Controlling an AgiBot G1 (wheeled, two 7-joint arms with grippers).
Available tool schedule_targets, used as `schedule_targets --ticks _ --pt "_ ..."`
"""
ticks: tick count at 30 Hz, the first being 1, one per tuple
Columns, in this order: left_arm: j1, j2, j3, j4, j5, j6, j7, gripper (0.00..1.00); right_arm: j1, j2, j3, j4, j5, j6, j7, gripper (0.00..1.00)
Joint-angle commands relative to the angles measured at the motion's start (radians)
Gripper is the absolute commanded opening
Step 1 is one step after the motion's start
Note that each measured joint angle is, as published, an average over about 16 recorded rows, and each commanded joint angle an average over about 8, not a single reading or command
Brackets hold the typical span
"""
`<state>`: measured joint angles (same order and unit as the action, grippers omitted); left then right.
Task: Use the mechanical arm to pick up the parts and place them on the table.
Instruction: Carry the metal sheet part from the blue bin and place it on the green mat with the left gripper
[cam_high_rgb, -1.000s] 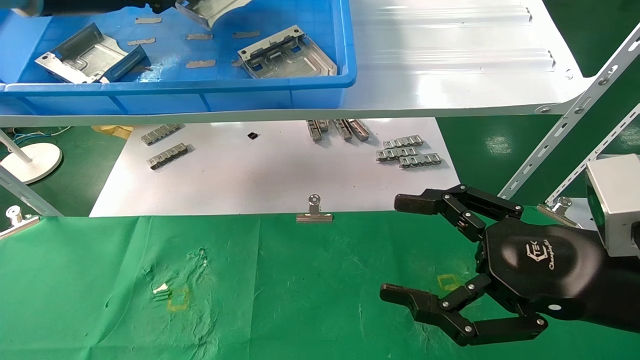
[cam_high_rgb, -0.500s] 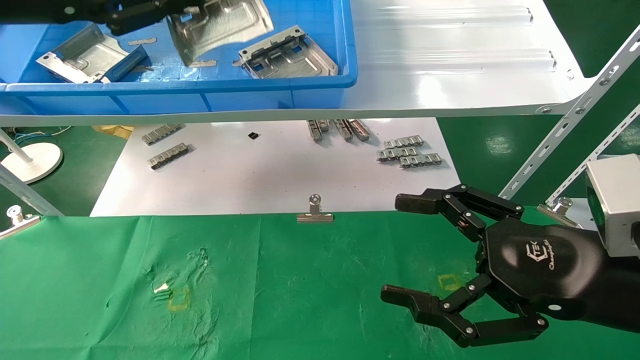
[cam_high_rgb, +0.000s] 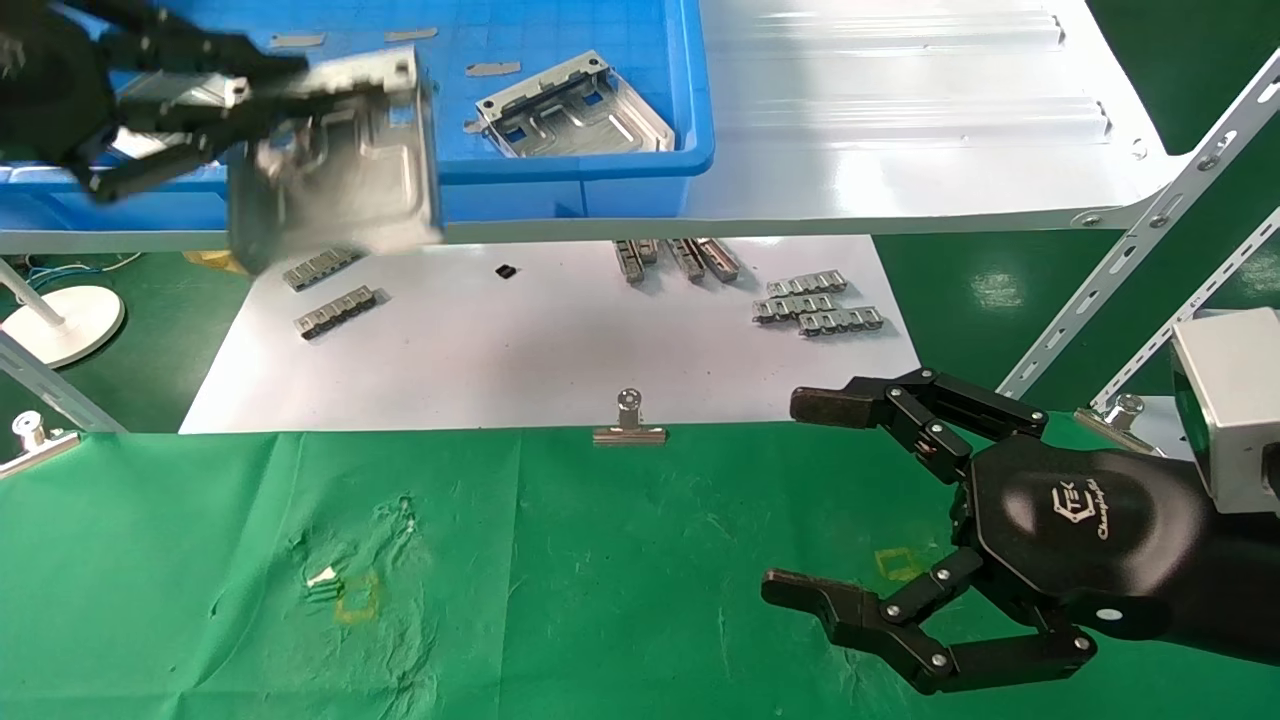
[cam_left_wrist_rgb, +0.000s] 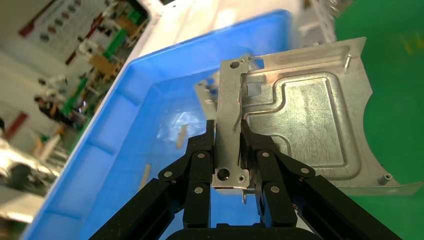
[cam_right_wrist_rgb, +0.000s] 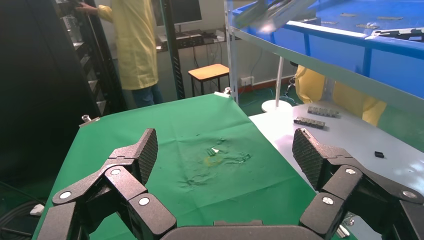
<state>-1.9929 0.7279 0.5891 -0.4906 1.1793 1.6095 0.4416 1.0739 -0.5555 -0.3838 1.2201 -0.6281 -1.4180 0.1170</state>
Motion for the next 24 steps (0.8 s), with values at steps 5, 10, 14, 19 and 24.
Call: schedule_targets --ticks 5,10,14,19,24 --pt "0.157 -0.178 0.123 -0.311 -0.190 -0.007 0.009 0.00 0.000 0.000 0.000 0.000 0.000 0.000 0.000 1.00" --pt "0.220 -0.230 0.234 -0.353 -0.196 -0.020 0.054 0.00 0.000 0.000 0.000 0.000 0.000 0.000 0.000 1.00" --pt "0.246 -0.220 0.295 -0.277 -0.144 -0.040 0.134 0.00 0.000 0.000 0.000 0.000 0.000 0.000 0.000 1.00" --pt "0.305 -0.190 0.319 -0.157 -0.128 -0.071 0.237 0.00 0.000 0.000 0.000 0.000 0.000 0.000 0.000 1.00" --pt "0.393 -0.157 0.310 -0.080 -0.165 -0.132 0.337 0.00 0.000 0.000 0.000 0.000 0.000 0.000 0.000 1.00"
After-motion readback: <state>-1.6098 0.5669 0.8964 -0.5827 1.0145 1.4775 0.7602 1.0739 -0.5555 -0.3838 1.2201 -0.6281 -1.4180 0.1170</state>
